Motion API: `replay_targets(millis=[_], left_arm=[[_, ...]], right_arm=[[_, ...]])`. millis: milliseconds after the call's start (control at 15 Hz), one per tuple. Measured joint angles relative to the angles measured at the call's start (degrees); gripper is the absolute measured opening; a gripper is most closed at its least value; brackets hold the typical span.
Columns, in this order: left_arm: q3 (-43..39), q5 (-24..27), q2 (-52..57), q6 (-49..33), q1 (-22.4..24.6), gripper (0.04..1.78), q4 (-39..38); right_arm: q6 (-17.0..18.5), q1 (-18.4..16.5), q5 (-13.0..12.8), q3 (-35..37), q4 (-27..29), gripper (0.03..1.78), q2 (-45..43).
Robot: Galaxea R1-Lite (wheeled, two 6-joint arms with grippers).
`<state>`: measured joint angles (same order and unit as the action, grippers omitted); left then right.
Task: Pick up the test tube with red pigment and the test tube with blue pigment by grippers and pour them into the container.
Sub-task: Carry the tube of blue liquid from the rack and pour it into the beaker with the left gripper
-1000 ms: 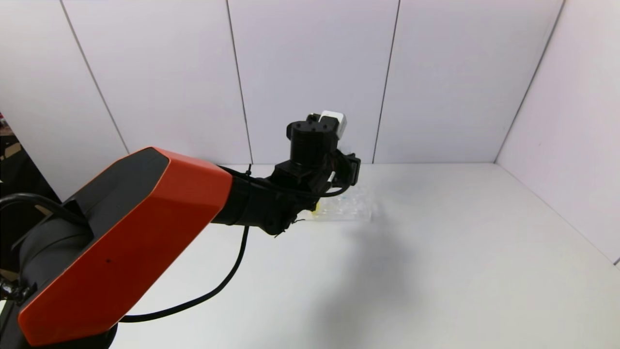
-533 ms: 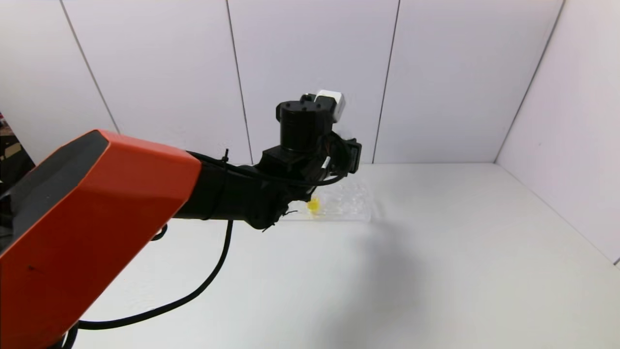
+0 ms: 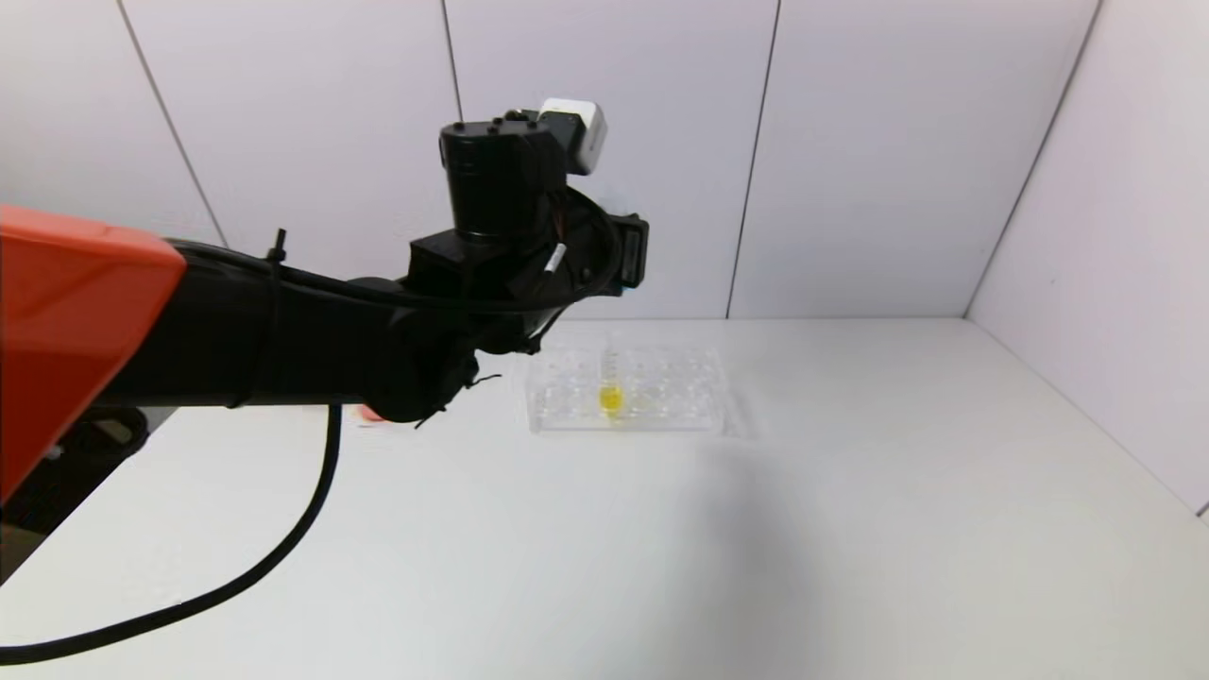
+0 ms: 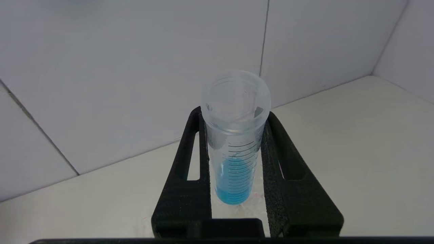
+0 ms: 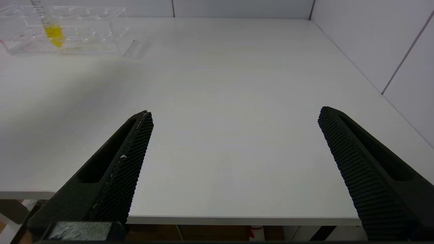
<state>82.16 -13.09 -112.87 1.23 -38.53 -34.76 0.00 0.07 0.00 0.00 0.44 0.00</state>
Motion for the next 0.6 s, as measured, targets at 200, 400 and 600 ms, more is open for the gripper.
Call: replay_targets(millis=[200,400,600], left_arm=[[-1.6,0.0,2.6,0.0,2.6,0.45,0.1],[-3.2,0.0,4.4,0.1,6.3,0.45,0.1],[-5.4,0.1,6.1,0.4,11.0,0.45,0.1]], right_arm=[[0.0,0.0,0.0,0.0,0.0,1.77,0.0],[0.0,0.0,0.0,0.0,0.0,1.77,0.0],[0.0,0.0,0.0,0.0,0.0,1.77,0.0]])
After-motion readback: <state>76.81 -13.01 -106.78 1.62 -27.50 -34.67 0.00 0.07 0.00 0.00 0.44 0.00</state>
